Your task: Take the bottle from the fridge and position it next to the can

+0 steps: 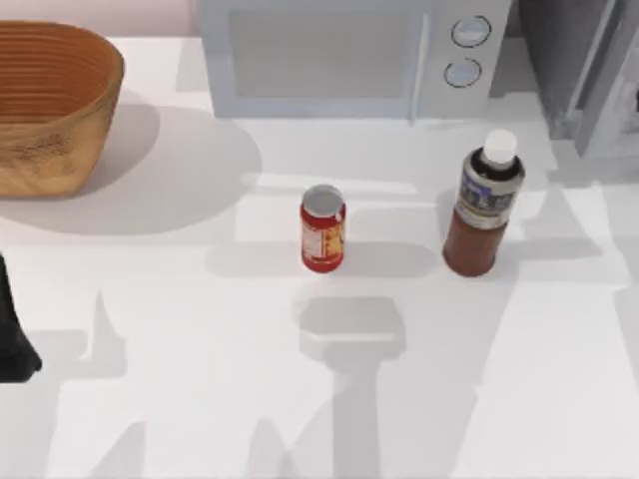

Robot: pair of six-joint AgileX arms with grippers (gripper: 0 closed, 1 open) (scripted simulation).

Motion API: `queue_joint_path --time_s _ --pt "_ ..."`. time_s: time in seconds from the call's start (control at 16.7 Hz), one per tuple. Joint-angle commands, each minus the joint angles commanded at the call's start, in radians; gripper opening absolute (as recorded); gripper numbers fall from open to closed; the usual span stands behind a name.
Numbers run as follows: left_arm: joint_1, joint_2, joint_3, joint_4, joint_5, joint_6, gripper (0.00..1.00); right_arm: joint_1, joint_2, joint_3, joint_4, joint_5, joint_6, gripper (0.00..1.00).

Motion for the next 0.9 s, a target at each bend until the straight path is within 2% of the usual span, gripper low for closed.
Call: queue_joint_path --time_s 0.24,0.66,0.9 --pt "0.000 0.000 0.000 0.000 0.000 0.000 1.00 -0.018 0.044 0.036 -0.013 0.008 -0.005 1.00" --pt "0.000 0.000 0.000 0.000 0.000 0.000 1.00 -0.014 0.297 0.361 -0.076 0.012 -0.003 1.00" --pt "0.000 0.000 0.000 0.000 0.000 0.000 1.00 -0.014 0.365 0.448 -0.095 0.013 -0.002 1.00"
